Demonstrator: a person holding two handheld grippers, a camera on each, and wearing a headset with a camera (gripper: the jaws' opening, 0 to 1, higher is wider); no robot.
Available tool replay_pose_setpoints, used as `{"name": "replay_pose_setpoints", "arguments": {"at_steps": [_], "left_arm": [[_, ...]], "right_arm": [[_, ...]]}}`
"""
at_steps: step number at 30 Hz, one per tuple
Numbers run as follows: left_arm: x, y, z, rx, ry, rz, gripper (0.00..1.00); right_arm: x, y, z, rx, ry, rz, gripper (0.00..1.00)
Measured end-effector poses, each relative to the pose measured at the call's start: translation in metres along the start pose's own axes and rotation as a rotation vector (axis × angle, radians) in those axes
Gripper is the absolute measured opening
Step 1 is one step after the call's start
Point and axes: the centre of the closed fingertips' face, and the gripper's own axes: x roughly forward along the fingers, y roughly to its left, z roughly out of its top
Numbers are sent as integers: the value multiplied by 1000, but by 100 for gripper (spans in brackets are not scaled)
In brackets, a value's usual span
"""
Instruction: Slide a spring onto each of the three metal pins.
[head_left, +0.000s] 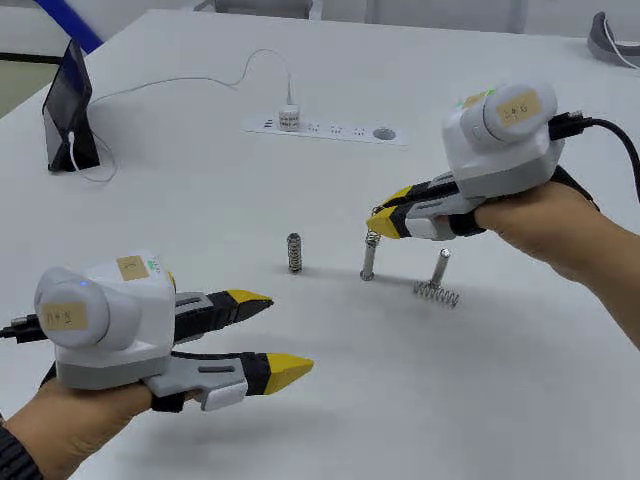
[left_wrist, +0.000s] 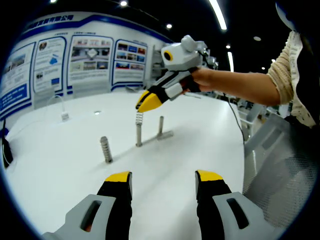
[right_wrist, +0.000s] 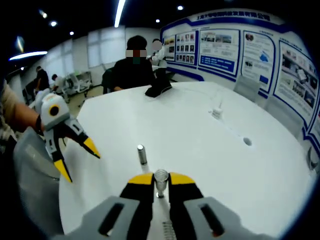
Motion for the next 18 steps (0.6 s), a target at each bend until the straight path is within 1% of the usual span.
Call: {"name": "replay_pose_setpoints", "arguments": {"at_steps": [18], "left_arm": [[-1,-1,-1,-5,0,5,51]], "right_arm": [[15,0,-21,44,35,3,12]]}}
